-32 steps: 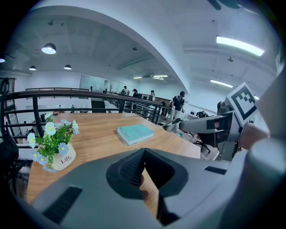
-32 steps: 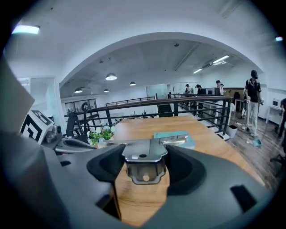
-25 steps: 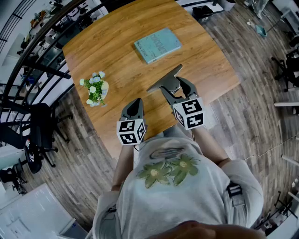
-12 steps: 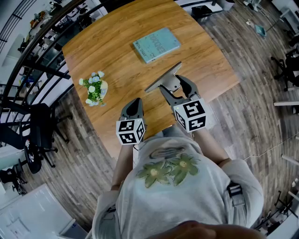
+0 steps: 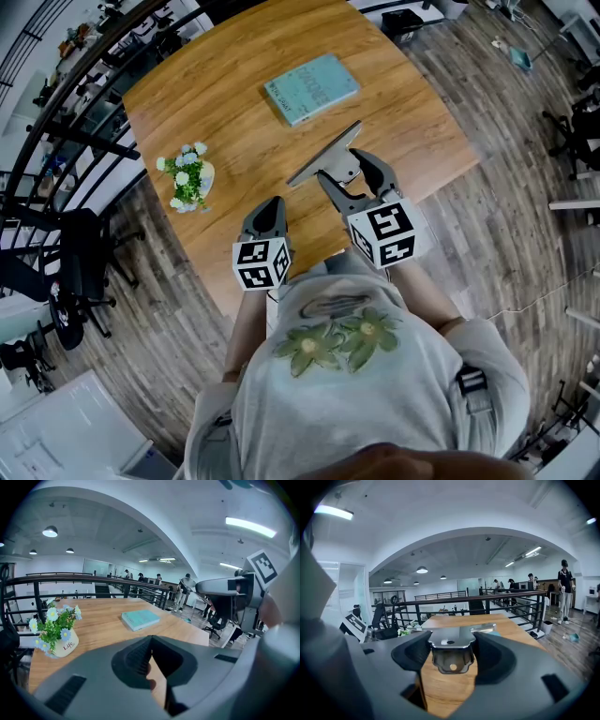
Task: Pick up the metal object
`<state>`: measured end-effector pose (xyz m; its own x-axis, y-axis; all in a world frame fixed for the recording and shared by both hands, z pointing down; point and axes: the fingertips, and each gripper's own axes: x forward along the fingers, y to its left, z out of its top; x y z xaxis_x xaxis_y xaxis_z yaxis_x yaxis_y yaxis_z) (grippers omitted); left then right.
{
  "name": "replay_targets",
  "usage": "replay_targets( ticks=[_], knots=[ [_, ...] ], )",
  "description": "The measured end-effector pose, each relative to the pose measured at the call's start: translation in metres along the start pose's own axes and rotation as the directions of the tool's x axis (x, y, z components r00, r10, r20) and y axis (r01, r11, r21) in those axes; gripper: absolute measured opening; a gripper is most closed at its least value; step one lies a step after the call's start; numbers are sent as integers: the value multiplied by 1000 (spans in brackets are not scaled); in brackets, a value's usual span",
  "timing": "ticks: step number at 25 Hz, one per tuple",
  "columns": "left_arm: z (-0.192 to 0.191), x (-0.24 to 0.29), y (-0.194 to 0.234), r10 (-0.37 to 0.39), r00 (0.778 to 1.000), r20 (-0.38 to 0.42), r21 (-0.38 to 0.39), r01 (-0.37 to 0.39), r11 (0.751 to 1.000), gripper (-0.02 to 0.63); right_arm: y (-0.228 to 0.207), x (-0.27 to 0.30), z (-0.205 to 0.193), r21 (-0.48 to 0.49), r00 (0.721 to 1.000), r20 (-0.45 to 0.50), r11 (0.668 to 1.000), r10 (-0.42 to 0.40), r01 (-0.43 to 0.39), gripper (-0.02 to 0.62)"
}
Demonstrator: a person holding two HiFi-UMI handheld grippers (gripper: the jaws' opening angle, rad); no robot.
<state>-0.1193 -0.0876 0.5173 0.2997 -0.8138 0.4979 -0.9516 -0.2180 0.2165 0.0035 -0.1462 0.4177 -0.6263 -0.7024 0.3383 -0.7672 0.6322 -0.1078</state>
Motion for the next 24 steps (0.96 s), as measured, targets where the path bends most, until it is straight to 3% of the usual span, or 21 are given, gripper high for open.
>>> replay_targets(
  ticks=[24],
  knots=[
    [-1, -3, 7, 9, 1000, 7, -8, -9, 1000, 14, 4, 0, -4, -3, 1000, -5, 1000, 0, 0, 287]
  ],
)
